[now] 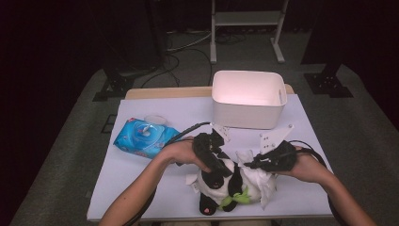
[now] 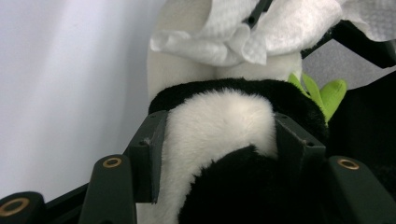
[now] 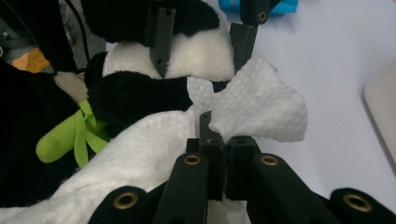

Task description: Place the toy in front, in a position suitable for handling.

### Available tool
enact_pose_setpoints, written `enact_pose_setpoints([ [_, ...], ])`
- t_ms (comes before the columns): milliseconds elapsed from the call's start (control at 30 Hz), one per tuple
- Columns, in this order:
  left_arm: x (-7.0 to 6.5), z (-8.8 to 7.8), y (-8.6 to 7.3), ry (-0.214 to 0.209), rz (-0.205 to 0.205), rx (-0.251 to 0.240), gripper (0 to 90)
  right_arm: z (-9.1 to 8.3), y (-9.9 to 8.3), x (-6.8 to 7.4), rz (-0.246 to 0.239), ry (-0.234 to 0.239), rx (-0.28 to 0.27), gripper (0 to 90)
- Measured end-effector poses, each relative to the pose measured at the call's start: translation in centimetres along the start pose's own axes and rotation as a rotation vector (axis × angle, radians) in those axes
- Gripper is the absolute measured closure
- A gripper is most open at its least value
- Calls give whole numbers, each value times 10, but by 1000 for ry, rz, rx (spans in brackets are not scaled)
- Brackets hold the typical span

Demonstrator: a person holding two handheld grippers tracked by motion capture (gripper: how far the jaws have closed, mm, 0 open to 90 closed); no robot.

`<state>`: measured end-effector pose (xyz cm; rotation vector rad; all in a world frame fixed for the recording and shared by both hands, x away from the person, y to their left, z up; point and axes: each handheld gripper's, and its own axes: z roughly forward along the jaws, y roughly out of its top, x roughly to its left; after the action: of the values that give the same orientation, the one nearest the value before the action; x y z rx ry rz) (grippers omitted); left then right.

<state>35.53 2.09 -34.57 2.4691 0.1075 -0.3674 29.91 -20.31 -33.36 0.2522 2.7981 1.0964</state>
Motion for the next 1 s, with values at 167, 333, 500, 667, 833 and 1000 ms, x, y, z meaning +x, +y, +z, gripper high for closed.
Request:
enact_pose_setpoints([
  [167,2,-7,10,29,29,39,434,-3,2,-8,7,-14,-13,871],
  [333,11,-16,12,54,32,55,437,-1,8,-19,11,-15,-16,869],
  [500,18,-24,7,76,21,60,436,5,16,-32,7,-12,-13,865],
  [667,15,-22,-1,79,15,32,419,12,15,-36,23,22,-28,866],
  [833,6,-17,-5,89,25,-1,401,14,15,-31,28,52,-45,865],
  [1000,-6,-15,-6,97,46,-9,398,22,27,-19,-29,67,0,866],
])
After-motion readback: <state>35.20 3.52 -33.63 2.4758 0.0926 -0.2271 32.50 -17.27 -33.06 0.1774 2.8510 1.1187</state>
